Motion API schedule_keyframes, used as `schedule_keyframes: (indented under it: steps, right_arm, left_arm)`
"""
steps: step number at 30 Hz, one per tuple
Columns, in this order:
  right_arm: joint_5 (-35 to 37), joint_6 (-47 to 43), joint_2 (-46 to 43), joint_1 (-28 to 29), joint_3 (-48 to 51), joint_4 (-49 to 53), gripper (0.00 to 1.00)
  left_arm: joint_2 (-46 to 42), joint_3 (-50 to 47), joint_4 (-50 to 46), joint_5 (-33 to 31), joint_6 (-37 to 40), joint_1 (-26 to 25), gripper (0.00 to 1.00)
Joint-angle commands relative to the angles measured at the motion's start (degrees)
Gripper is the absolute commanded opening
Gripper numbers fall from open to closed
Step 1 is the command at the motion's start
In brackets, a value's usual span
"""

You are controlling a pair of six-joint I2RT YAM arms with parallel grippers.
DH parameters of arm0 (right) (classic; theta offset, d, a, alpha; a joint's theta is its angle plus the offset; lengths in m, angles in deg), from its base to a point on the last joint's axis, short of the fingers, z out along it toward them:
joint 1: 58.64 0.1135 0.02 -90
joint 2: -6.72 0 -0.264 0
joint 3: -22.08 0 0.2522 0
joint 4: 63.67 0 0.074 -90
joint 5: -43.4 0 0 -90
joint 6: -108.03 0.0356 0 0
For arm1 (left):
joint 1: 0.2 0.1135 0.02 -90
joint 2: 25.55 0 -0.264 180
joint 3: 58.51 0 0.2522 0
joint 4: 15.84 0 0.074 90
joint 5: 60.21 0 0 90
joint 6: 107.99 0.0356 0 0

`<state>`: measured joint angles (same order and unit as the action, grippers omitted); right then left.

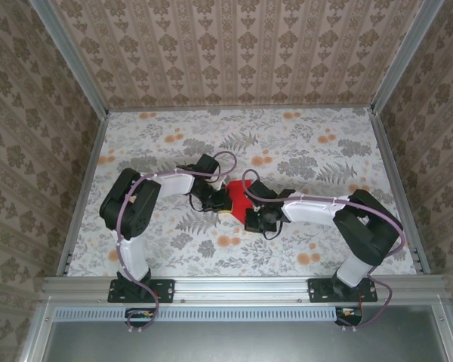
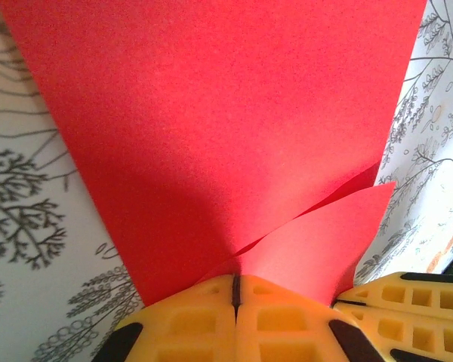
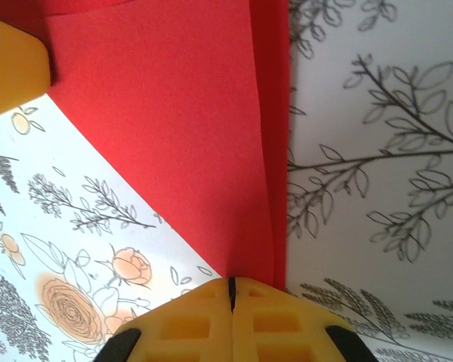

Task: Fold a paper plane with a square sheet of paper (fold left side to right side)
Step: Third fold the triangle at the center of the table.

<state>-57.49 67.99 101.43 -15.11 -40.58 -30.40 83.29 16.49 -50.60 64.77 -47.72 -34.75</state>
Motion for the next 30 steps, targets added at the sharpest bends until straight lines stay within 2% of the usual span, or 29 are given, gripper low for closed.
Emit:
schedule_keyframes:
  steps: [1, 9, 11, 17, 21, 30]
  right_arm:
    - [1.4, 1.3, -1.4, -0.6, 3.2, 7.3, 0.06]
    - [1.1, 1.1, -4.5, -1.2, 5.1, 8.0, 0.05]
    - [0.9, 0.5, -6.0, -1.2, 4.6, 7.6, 0.01]
    - [-0.3, -1.7, -9.6, -1.4, 1.3, 5.9, 0.01]
    - [-2.2, -2.3, -8.3, -1.4, 0.1, 2.5, 0.02]
    - [-1.7, -2.8, -0.9, -1.9, -2.0, -0.2, 0.02]
  left_arm:
    - [4.1, -1.5, -3.1, -7.5, 1.5, -0.2, 0.06]
    - [4.1, -1.3, -2.9, -7.4, 1.3, -0.3, 0.06]
    - [4.0, -1.3, -2.8, -7.2, 1.1, -0.3, 0.06]
    - [4.1, -0.7, -2.7, -7.0, 0.9, -0.6, 0.06]
    - [4.0, -0.6, -2.7, -6.9, 0.8, -0.7, 0.06]
    - [3.8, -0.5, -2.8, -6.9, 0.8, -0.8, 0.06]
